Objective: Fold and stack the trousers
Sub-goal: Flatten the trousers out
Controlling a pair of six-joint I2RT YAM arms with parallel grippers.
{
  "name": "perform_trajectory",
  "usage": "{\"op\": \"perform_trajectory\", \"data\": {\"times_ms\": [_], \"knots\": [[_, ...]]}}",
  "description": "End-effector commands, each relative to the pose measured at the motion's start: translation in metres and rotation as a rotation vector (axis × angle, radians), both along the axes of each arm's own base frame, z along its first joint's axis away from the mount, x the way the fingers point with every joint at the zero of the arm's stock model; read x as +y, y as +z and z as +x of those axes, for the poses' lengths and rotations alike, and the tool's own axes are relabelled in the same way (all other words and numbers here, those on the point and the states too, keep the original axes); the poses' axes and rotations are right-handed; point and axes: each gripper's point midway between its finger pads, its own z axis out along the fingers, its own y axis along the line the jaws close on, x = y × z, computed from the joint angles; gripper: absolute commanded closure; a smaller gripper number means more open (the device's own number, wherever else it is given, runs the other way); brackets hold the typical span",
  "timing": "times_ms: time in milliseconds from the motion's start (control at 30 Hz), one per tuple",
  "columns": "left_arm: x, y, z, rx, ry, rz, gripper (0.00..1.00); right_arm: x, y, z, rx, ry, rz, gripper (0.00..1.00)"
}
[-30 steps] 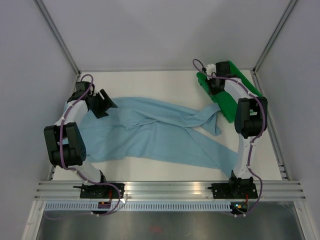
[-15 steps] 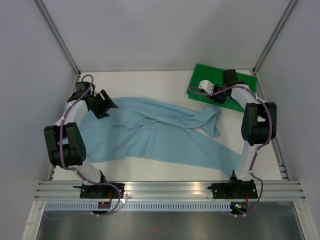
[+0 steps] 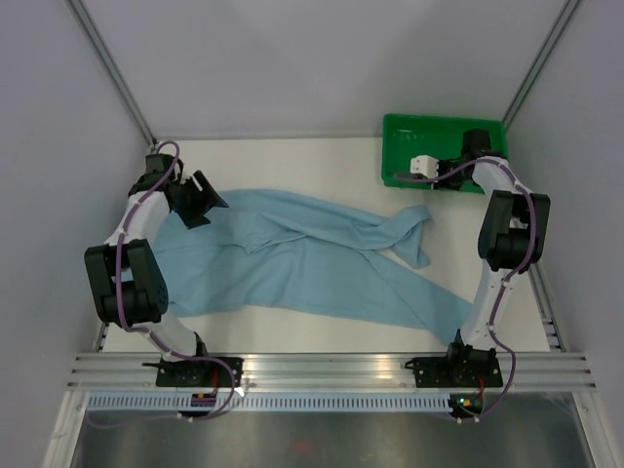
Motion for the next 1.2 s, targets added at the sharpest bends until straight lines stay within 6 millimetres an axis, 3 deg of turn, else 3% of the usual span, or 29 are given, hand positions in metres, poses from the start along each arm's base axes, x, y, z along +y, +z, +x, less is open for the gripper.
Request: {"op": "perform_trajectory", "data": {"times_ms": [0, 167, 200, 233, 300, 400, 433, 467, 500, 533, 567, 633, 667, 767, 800, 833, 867, 900, 933, 967, 1000, 1033, 1100, 1133, 1167], "knots": [[0.006, 0.009, 0.005, -0.005, 0.014, 0.029, 0.25, -0.001, 0.013, 0.025, -0.124, 0.124, -0.012, 0.82], [0.009, 0.01, 0.005, 0.002, 0.013, 0.043, 0.25, 0.001, 0.007, 0.024, -0.107, 0.091, 0.023, 0.74], [0.008, 0.01, 0.006, 0.001, 0.013, 0.041, 0.25, 0.002, 0.008, 0.022, -0.102, 0.082, 0.031, 0.22], [0.008, 0.01, 0.005, 0.003, 0.012, 0.04, 0.25, 0.001, 0.016, 0.024, -0.119, 0.059, 0.039, 0.02], [0.008, 0.01, 0.005, -0.001, 0.011, 0.039, 0.25, 0.002, 0.027, 0.025, -0.132, 0.018, 0.067, 0.02], [0.004, 0.01, 0.004, -0.004, 0.003, 0.021, 0.25, 0.002, 0.082, 0.043, -0.215, -0.152, 0.199, 0.02], [0.004, 0.01, 0.004, -0.007, 0.0, 0.015, 0.25, 0.0, 0.122, 0.057, -0.317, -0.21, 0.254, 0.02], [0.003, 0.011, 0.004, -0.007, -0.003, 0.012, 0.25, -0.006, 0.15, 0.065, -0.327, -0.407, 0.398, 0.02], [0.002, 0.012, 0.005, -0.014, -0.007, 0.013, 0.25, -0.011, 0.19, 0.078, -0.435, -0.484, 0.476, 0.02], [0.002, 0.013, 0.004, -0.018, -0.008, 0.014, 0.25, -0.023, 0.214, 0.08, -0.479, -0.595, 0.524, 0.02], [0.002, 0.015, 0.005, -0.026, -0.011, 0.017, 0.25, -0.024, 0.268, 0.078, -0.559, -0.631, 0.602, 0.02], [0.004, 0.019, 0.004, -0.044, -0.017, 0.033, 0.25, -0.024, 0.31, 0.067, -0.565, -0.733, 0.746, 0.02], [0.004, 0.02, 0.003, -0.053, -0.028, 0.042, 0.25, -0.019, 0.354, 0.052, -0.584, -0.781, 0.885, 0.02], [0.005, 0.029, 0.001, -0.094, -0.041, 0.064, 0.25, -0.015, 0.392, 0.015, -0.516, -0.936, 1.095, 0.02], [0.005, 0.032, 0.0, -0.106, -0.052, 0.073, 0.25, -0.006, 0.387, 0.005, -0.404, -1.024, 1.232, 0.02], [0.005, 0.04, -0.002, -0.13, -0.057, 0.082, 0.25, -0.001, 0.358, -0.001, -0.299, -1.097, 1.266, 0.02], [0.004, 0.043, -0.003, -0.141, -0.065, 0.089, 0.25, 0.007, 0.346, -0.011, -0.22, -1.146, 1.316, 0.02], [0.003, 0.048, -0.004, -0.155, -0.074, 0.1, 0.25, 0.018, 0.347, -0.033, -0.171, -1.158, 1.36, 0.02], [0.002, 0.055, -0.006, -0.173, -0.075, 0.111, 0.25, 0.017, 0.331, -0.043, -0.113, -1.278, 1.421, 0.02], [-0.003, 0.058, -0.008, -0.183, -0.091, 0.116, 0.25, 0.018, 0.279, -0.056, -0.012, -1.404, 1.386, 0.02], [-0.006, 0.062, -0.008, -0.194, -0.099, 0.12, 0.25, 0.017, 0.262, -0.082, 0.028, -1.497, 1.353, 0.02], [-0.009, 0.067, -0.009, -0.205, -0.105, 0.118, 0.25, 0.002, 0.215, -0.101, 0.049, -1.715, 1.301, 0.02], [-0.021, 0.076, -0.013, -0.226, -0.135, 0.113, 0.25, 0.001, 0.177, -0.133, 0.108, -1.85, 1.242, 0.02], [-0.025, 0.08, -0.013, -0.234, -0.146, 0.107, 0.25, -0.001, 0.178, -0.15, 0.082, -1.885, 1.278, 0.02], [-0.033, 0.086, -0.016, -0.249, -0.164, 0.103, 0.25, 0.006, 0.141, -0.168, 0.165, -2.003, 1.315, 0.02]]}}
